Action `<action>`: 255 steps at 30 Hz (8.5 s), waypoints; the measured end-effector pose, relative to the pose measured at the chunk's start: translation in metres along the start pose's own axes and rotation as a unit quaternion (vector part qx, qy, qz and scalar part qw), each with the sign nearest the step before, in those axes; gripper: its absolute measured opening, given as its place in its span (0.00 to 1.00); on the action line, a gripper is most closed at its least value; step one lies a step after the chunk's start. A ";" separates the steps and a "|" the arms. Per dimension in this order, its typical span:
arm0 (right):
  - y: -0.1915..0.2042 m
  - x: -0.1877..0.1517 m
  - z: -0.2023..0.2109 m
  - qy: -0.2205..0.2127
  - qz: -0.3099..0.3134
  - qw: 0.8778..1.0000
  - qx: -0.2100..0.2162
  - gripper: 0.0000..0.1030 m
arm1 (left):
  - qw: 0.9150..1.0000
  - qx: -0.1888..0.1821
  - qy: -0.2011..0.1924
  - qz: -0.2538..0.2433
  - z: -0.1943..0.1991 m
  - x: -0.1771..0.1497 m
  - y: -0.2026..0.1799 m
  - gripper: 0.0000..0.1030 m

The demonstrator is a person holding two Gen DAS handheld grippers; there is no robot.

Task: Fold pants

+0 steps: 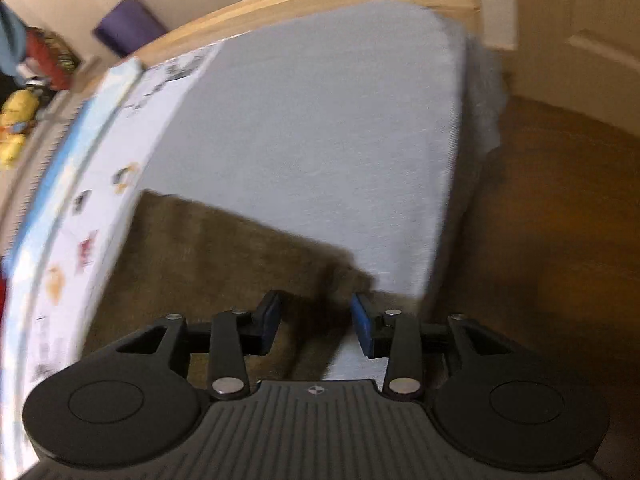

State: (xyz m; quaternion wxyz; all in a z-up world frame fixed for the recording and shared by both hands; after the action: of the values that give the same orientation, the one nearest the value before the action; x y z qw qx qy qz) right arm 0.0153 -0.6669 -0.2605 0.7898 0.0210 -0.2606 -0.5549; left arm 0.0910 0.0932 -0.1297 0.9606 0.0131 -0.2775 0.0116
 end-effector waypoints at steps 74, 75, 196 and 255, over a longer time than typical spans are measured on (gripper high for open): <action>0.182 -0.319 0.129 -0.054 0.642 0.718 0.264 0.56 | 0.974 -0.202 0.048 0.088 -0.064 0.029 -0.123 0.48; 0.179 -0.323 0.132 -0.059 0.653 0.707 0.265 0.57 | 0.973 -0.207 0.046 0.097 -0.067 0.033 -0.128 0.48; 0.162 -0.251 0.090 0.024 0.457 0.874 0.165 0.51 | 0.968 -0.214 0.052 -0.124 -0.068 -0.053 -0.167 0.39; 0.240 -0.439 0.147 0.034 0.652 0.717 0.245 0.55 | 0.922 -0.027 -0.021 0.386 -0.054 -0.132 0.160 0.72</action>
State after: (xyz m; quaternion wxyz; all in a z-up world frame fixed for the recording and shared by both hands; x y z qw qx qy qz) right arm 0.0497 -0.1481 -0.2265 0.9317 0.0572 -0.3091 0.1821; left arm 0.0033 0.2526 -0.2429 0.8753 -0.1208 -0.2817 0.3741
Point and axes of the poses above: each gripper's, at about its wrist camera, not at the fingertips, and z roughly against the way its jaws point, y to its left, x to its top, the point moved 10 cm from there along -z, roughly the way its jaws point, and after that the axes turned 4 degrees about -x, right-handed, at the moved point
